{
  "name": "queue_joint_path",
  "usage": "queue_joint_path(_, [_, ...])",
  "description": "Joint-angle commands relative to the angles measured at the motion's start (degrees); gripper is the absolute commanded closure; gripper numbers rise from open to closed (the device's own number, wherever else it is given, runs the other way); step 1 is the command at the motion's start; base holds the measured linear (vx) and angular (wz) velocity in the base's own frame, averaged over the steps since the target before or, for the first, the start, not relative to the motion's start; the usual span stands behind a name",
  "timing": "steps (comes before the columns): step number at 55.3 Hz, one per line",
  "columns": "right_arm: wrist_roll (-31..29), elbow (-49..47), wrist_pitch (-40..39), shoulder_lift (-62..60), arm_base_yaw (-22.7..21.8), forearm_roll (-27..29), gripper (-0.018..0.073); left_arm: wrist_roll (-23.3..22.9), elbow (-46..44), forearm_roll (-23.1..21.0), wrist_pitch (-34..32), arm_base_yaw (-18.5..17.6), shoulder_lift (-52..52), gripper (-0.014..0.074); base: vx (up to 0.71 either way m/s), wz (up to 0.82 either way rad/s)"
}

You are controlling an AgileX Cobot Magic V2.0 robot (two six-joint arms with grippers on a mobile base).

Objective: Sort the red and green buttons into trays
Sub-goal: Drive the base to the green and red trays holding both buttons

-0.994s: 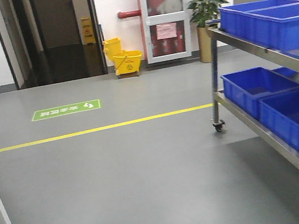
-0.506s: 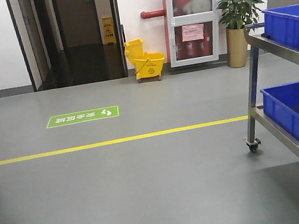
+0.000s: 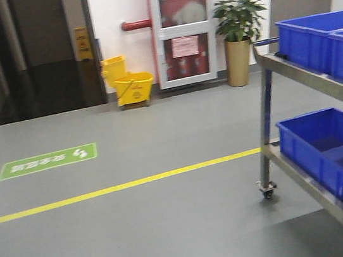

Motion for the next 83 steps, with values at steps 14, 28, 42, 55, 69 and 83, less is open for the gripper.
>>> queue_joint_path(14, [-0.2, -2.2, -4.2, -0.3, -0.1, 0.0, 0.0568, -0.5, -1.8, 0.2, -3.4, -0.2, 0.0, 0.0591, 0.54, -0.45])
queue_joint_path(28, [-0.2, -2.2, -4.2, -0.3, -0.1, 0.0, 0.0568, -0.5, -1.8, 0.2, -3.4, -0.2, 0.0, 0.0591, 0.47, -0.44])
queue_joint_path(42, [-0.2, -2.2, -4.2, -0.3, -0.1, 0.0, 0.0568, -0.5, -1.8, 0.2, -3.4, -0.2, 0.0, 0.0591, 0.41, -0.58])
queue_joint_path(55, [-0.2, -2.2, -4.2, -0.3, -0.1, 0.0, 0.0568, -0.5, -1.8, 0.2, -3.4, -0.2, 0.0, 0.0591, 0.34, -0.79])
queue_joint_path(69, [-0.2, -2.2, -4.2, -0.3, -0.1, 0.0, 0.0568, -0.5, -1.8, 0.2, -3.4, -0.2, 0.0, 0.0591, 0.29, -0.80])
queue_joint_path(83, [-0.2, -2.2, -4.2, -0.3, -0.1, 0.0, 0.0568, -0.5, -1.8, 0.2, -3.4, -0.2, 0.0, 0.0591, 0.24, -0.72])
